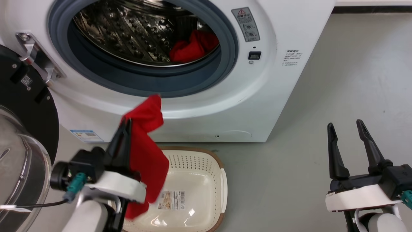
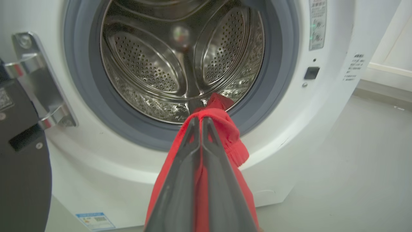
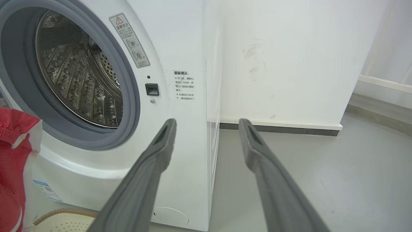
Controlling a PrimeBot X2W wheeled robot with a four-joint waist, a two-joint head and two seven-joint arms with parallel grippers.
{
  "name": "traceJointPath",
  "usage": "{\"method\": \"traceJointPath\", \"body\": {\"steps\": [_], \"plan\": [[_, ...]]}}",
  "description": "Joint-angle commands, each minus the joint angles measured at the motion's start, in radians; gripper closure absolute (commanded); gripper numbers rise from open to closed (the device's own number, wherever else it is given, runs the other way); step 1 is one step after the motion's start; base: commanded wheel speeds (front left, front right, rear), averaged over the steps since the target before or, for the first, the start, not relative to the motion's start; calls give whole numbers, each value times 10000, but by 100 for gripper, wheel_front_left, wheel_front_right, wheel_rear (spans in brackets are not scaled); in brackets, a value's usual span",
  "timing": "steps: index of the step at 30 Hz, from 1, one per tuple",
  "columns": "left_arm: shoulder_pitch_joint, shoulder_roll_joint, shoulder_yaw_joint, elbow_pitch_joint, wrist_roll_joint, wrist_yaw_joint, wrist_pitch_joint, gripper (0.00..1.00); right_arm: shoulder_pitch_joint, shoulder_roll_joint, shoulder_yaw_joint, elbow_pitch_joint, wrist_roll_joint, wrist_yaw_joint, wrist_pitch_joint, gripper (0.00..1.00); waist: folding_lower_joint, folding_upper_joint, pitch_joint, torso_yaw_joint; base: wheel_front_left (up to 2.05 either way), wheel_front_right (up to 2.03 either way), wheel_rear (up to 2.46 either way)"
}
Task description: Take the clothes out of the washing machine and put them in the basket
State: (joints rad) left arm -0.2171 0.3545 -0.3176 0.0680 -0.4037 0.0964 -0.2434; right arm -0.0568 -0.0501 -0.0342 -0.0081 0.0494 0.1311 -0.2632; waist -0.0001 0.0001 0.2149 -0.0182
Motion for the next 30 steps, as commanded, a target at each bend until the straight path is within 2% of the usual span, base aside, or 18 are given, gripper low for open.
{"method": "traceJointPath", "body": {"steps": [1,3,12,18,24,30], "plan": [[148,26,-97,240,-10,-82,110,100,-17,-2,27,-35,-96,-7,-24,0,1,-1,176,35,0,0,0],[133,86,-285,624,189,-112,133,100,-102,-2,47,-61,-115,-7,-23,0,1,-1,380,38,0,0,0],[-859,-359,-779,3599,295,-649,-20,100,-617,-2,-55,-287,-208,-7,-23,0,1,-1,1947,-116,0,0,0],[-2011,-472,-1274,5684,990,-935,-179,100,-983,0,-113,-416,-280,-7,-24,0,1,-1,3107,-336,0,0,0],[-3259,-666,-1329,7361,1283,-1119,-229,100,-1366,1,-299,-608,-134,-7,-24,0,1,-1,4306,-484,0,0,0],[-4321,-803,-963,8548,1003,-1424,-217,100,-1788,1,-341,-784,-5,-7,-24,0,1,-1,5422,-742,0,0,0]]}}
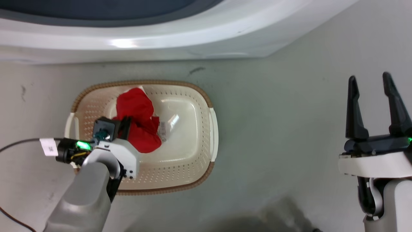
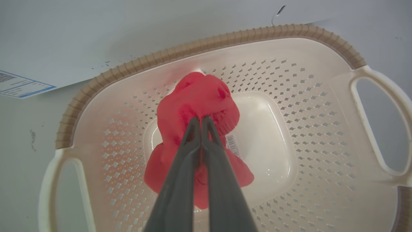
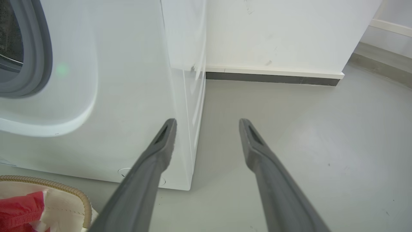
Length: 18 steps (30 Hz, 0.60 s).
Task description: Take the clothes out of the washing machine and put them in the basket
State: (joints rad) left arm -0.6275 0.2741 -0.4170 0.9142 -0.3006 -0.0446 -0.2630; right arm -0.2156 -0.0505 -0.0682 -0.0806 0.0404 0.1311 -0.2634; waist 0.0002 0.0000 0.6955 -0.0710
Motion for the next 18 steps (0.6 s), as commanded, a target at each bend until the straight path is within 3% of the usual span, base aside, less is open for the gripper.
{"method": "traceJointPath", "body": {"steps": [1,18], "plan": [[-382,-19,10,255,9,-67,-22,100,-260,5,-46,-72,88,-8,-22,0,-2,0,763,-227,0,0,0],[-1592,-102,-59,1997,279,-364,-26,100,-634,4,-203,-235,133,-8,-22,0,-2,0,2053,-521,0,0,0]]}}
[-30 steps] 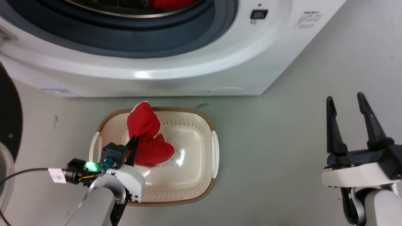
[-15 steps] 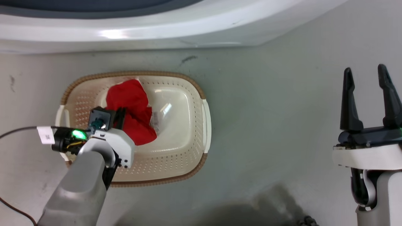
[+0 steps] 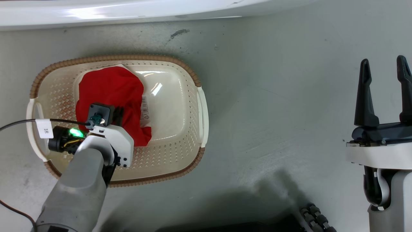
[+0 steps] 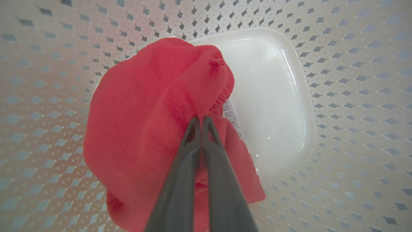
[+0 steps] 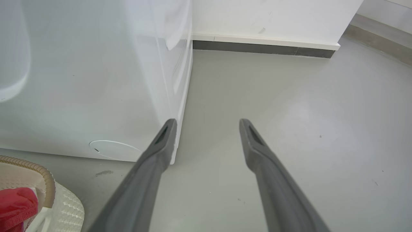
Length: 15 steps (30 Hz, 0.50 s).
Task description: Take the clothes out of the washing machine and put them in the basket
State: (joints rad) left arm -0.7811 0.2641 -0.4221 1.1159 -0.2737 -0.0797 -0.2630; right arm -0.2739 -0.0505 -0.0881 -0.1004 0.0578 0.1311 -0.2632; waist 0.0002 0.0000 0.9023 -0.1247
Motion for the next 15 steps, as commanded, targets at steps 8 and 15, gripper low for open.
{"method": "traceJointPath", "body": {"steps": [8,15], "plan": [[264,-245,229,-224,-48,-7,-26,0,-169,4,-76,134,-192,-7,-24,0,-2,0,-662,316,0,0,0],[1220,-424,609,-1043,-108,-93,-26,0,169,2,-121,505,-251,-8,-22,0,-2,0,-2021,604,0,0,0]]}}
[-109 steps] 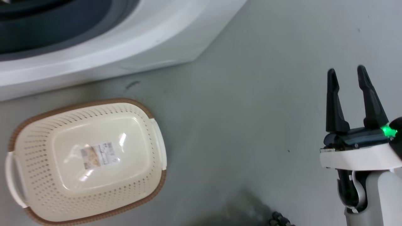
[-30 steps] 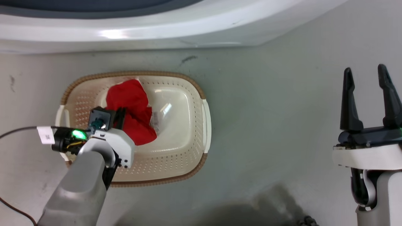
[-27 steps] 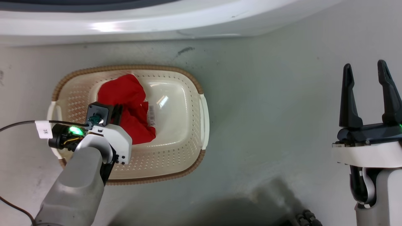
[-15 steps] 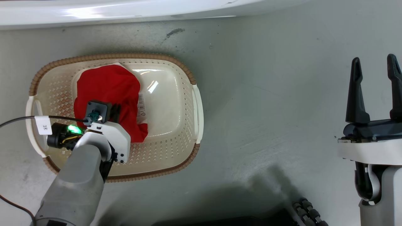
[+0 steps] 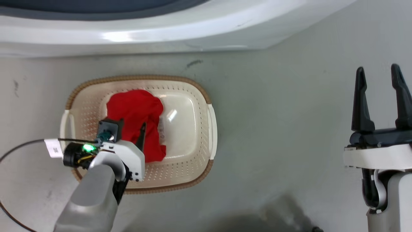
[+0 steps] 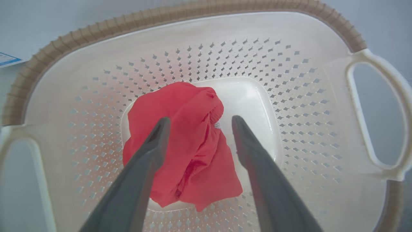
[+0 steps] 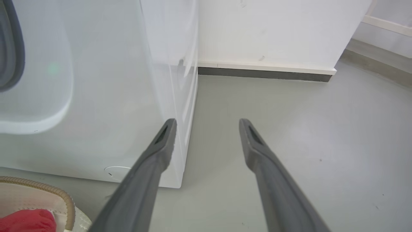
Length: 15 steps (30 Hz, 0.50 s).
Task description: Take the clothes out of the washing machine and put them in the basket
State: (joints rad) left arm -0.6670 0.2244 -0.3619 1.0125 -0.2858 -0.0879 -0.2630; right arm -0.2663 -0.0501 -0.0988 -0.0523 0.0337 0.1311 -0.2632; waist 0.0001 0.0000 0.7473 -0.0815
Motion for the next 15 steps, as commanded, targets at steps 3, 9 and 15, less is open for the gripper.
{"method": "traceJointPath", "body": {"steps": [3,9,15], "plan": [[557,-70,250,-517,10,-54,-26,0,231,1,-10,184,-58,-7,-24,0,-1,0,-1086,282,0,0,0],[1793,-220,690,-1969,22,-276,-26,0,546,-2,-55,420,14,-8,-22,0,-1,0,-2156,366,0,0,0],[2816,-379,1088,-3140,62,-396,-27,0,1057,-2,-106,643,-42,-7,-24,0,-1,0,-3065,546,0,0,0]]}}
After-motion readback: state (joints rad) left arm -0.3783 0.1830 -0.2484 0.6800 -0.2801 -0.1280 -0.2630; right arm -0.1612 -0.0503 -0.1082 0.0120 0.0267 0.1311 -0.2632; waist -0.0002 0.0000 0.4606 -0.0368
